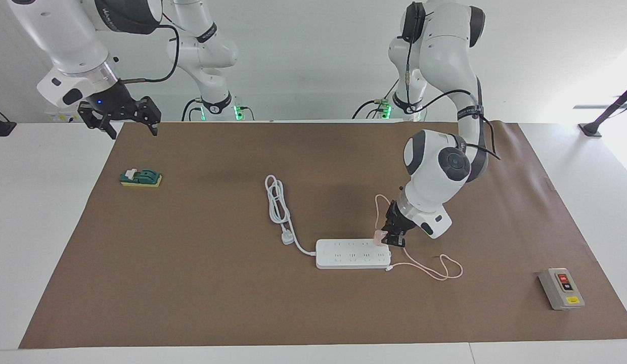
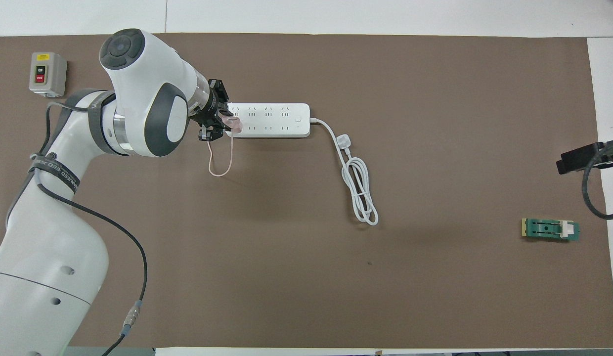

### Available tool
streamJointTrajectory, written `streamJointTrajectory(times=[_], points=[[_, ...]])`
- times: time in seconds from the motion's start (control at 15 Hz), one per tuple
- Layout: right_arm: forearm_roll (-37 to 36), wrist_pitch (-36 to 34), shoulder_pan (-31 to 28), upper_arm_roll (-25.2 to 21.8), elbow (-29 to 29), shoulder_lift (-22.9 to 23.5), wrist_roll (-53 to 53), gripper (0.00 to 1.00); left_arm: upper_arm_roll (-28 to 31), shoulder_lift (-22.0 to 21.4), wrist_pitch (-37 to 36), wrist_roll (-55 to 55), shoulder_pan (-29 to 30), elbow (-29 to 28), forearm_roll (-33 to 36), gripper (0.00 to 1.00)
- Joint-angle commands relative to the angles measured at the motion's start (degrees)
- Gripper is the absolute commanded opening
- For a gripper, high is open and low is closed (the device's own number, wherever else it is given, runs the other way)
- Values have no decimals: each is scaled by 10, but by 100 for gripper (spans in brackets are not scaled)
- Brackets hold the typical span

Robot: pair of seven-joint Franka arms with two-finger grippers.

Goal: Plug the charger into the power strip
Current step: 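Push the charger prongs into the strip socket with the left gripper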

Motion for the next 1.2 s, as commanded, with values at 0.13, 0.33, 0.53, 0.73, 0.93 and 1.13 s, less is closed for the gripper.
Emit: streamJointTrajectory(times=[0.13,0.33,0.53,0.73,0.93,1.13], points=[[-8,0,-6,6,-8,-10,-7,100,3,5,15,10,2,-10,-7,0],[-8,0,-6,6,-8,-10,-7,100,3,4,34,0,3,-26,-8,0],[-8,0,-6,6,-8,-10,-7,100,5,4,47,-17,2,-36,-8,0],[-8,0,-6,6,-8,-10,-7,100,6,4,57,-40,1,-42,-8,0],[-8,0,-6,6,-8,-10,-7,100,7,3,70,-75,-8,-48,-2,0],[-8,0,-6,6,-8,-10,-7,100,10,-4,78,-101,-20,-60,11,0]])
